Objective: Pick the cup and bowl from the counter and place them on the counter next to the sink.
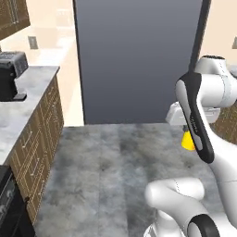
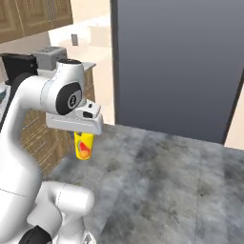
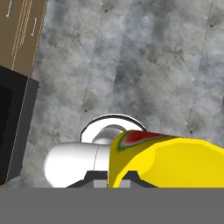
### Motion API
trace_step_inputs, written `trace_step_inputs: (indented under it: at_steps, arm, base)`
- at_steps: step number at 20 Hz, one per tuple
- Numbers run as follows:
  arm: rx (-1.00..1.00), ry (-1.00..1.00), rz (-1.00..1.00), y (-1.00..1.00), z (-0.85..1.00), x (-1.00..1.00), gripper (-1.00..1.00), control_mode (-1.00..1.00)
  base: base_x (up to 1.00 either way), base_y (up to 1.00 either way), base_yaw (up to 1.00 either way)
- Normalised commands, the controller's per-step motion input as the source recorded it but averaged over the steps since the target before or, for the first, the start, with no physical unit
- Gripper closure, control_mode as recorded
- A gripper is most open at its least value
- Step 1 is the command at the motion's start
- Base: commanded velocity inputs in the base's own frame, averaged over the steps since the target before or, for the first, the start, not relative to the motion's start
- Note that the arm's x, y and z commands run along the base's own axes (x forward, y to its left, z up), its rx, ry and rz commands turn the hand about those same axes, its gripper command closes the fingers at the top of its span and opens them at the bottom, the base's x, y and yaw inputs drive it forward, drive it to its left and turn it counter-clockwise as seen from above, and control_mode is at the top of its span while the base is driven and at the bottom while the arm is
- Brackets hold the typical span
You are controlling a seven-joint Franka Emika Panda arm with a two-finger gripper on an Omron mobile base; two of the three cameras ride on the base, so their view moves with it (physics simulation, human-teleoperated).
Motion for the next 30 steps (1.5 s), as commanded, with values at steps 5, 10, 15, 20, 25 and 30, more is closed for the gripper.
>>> trace_step_inputs:
  at_steps: [5,10,15,20,25,30]
  arm:
    - [0.0,0.0,0.0,0.0,0.0,0.0,1.0,1.0]
    - [0.0,0.0,0.0,0.0,0.0,0.0,1.0,1.0]
    - [0.0,0.0,0.0,0.0,0.0,0.0,1.0,1.0]
    - [0.0,0.0,0.0,0.0,0.0,0.0,1.0,1.0]
    - [0.0,0.0,0.0,0.0,0.0,0.0,1.0,1.0]
    - [0.0,0.0,0.0,0.0,0.0,0.0,1.0,1.0]
  base:
    - [-0.25,0.0,-0.59]
    - [-0.21,0.0,-0.56]
    - [0.01,0.0,-0.54]
    - [0.25,0.0,-0.53]
    - [0.61,0.16,-0.51]
    - [0.6,0.21,-0.25]
